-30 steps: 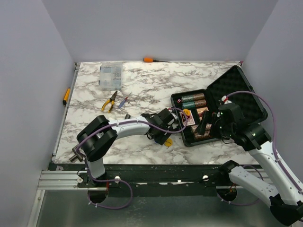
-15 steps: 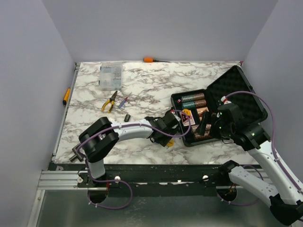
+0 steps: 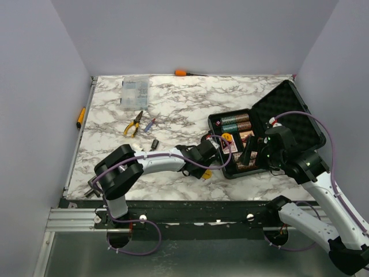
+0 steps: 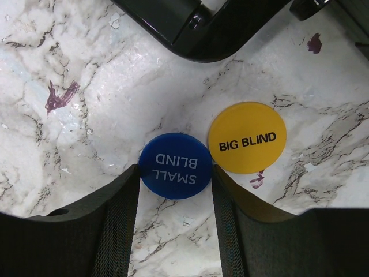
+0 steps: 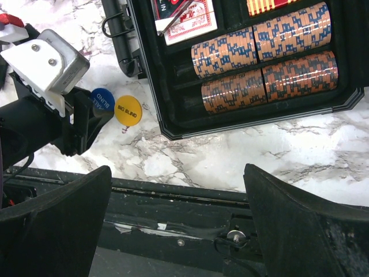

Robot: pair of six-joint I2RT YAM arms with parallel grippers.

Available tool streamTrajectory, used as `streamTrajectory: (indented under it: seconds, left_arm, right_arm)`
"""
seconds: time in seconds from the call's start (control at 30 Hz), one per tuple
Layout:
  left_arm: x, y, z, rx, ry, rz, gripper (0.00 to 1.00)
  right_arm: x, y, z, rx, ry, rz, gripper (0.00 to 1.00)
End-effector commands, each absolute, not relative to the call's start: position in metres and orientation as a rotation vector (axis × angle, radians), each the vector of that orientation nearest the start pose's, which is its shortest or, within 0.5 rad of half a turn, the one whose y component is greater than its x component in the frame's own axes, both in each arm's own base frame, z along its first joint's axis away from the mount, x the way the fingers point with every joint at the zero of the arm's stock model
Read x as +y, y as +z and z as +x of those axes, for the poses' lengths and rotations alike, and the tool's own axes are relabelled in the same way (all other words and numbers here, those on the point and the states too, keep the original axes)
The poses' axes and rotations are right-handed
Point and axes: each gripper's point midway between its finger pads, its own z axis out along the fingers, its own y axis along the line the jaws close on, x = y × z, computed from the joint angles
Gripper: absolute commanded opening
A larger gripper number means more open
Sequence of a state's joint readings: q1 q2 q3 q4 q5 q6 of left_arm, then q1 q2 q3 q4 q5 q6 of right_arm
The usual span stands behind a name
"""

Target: Pack up texas hold em set

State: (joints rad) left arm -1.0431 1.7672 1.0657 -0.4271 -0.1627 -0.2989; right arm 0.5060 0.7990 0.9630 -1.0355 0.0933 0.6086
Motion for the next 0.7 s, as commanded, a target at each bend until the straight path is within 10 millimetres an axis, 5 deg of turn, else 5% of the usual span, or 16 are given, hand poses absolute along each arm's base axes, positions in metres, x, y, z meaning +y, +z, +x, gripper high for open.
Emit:
streamTrajectory:
  seconds: [0.0, 0.67]
  left_arm:
    - [-0.269, -0.025, 0.171, 2.667, -0.033, 0.996, 0.42]
    - [-0.290, 0.038, 0.169, 2.516, -0.179, 0.927, 0.38]
  right_arm:
    - [0.100, 0.185, 0.174, 2.463, 0.342, 0.159, 1.00]
    - [0.107, 0.202, 0.183, 2.411, 0.395, 0.185, 1.00]
